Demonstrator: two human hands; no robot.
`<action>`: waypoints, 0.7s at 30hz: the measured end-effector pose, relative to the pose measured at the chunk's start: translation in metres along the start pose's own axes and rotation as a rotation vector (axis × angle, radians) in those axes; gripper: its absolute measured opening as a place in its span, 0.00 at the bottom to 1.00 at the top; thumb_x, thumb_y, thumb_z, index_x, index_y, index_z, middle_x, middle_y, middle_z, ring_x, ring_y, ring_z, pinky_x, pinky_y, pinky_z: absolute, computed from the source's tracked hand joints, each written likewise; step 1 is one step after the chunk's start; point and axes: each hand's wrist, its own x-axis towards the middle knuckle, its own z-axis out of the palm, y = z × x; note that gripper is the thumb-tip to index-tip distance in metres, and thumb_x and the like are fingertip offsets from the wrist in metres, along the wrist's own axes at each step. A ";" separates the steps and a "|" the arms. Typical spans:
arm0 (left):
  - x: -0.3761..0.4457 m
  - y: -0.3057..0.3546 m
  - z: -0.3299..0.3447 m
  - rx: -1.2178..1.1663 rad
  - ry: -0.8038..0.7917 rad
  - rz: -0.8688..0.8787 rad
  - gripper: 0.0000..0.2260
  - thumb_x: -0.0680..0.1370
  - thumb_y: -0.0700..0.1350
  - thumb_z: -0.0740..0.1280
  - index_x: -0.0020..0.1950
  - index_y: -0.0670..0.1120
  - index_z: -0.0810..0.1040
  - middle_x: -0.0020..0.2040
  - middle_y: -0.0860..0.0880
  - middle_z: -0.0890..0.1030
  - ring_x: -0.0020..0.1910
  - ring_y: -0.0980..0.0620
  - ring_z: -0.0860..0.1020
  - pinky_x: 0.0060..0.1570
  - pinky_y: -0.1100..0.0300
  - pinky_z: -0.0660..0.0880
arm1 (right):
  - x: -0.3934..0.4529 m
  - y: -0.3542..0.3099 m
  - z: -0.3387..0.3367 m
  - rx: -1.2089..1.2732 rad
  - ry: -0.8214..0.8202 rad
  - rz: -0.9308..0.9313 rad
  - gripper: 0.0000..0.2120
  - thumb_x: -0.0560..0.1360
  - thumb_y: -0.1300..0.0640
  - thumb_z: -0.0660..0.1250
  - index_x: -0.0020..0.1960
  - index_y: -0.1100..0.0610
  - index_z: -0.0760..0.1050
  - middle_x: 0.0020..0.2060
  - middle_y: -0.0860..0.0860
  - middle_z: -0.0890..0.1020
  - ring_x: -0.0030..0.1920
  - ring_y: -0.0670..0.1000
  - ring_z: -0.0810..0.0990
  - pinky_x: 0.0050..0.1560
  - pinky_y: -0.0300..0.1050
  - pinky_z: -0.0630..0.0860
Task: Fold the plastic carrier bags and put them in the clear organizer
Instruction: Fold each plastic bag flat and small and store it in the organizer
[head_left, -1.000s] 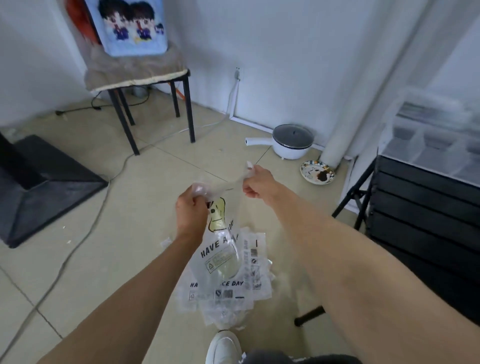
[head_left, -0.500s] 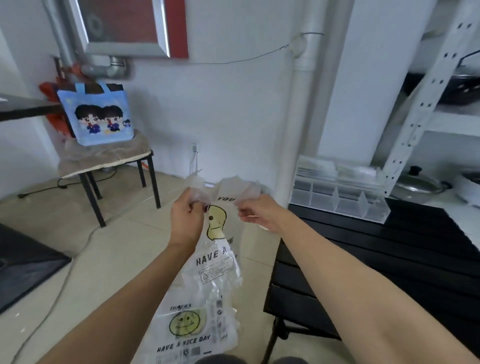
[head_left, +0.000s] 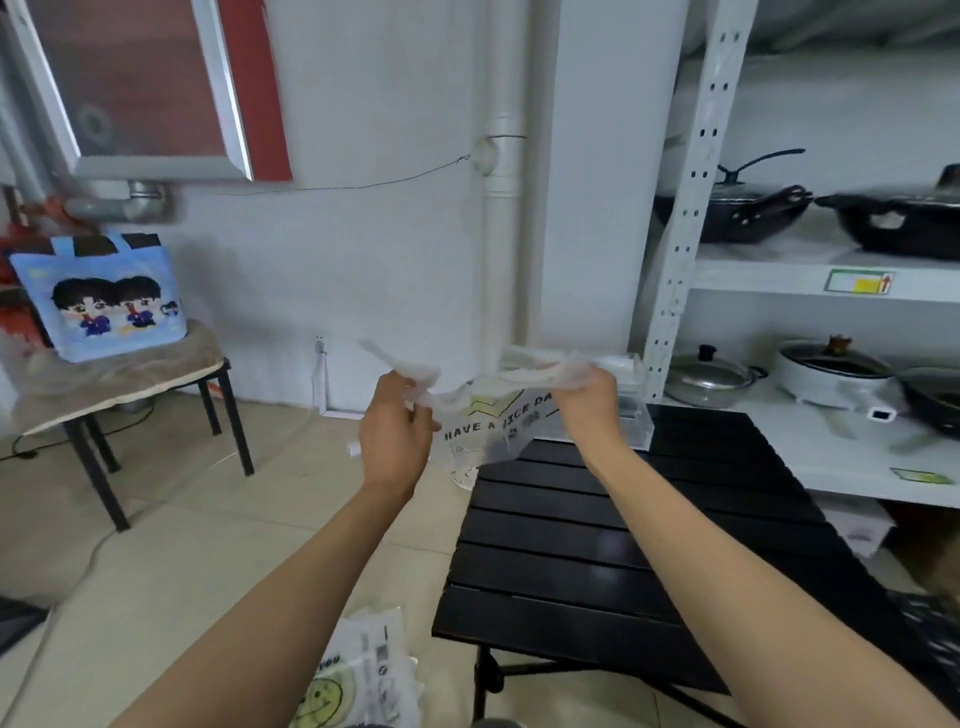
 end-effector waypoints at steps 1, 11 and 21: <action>-0.005 0.004 0.006 -0.093 -0.052 0.004 0.17 0.78 0.37 0.61 0.66 0.49 0.71 0.62 0.53 0.76 0.52 0.53 0.79 0.54 0.54 0.77 | -0.001 0.003 -0.009 0.028 0.022 0.014 0.09 0.78 0.68 0.61 0.47 0.66 0.80 0.43 0.58 0.81 0.36 0.46 0.76 0.32 0.33 0.73; -0.068 -0.021 0.044 0.045 -0.369 0.186 0.08 0.80 0.44 0.64 0.59 0.48 0.75 0.55 0.50 0.78 0.58 0.50 0.75 0.61 0.60 0.69 | -0.041 0.084 -0.093 0.046 0.127 0.014 0.12 0.74 0.72 0.64 0.40 0.59 0.81 0.42 0.57 0.84 0.45 0.55 0.82 0.47 0.45 0.77; -0.091 -0.073 0.066 0.473 -0.569 0.426 0.12 0.70 0.52 0.68 0.53 0.57 0.77 0.53 0.63 0.76 0.50 0.55 0.73 0.47 0.60 0.60 | -0.077 0.151 -0.123 -0.601 -0.142 -0.078 0.18 0.72 0.65 0.66 0.41 0.40 0.81 0.48 0.38 0.81 0.52 0.44 0.77 0.53 0.42 0.65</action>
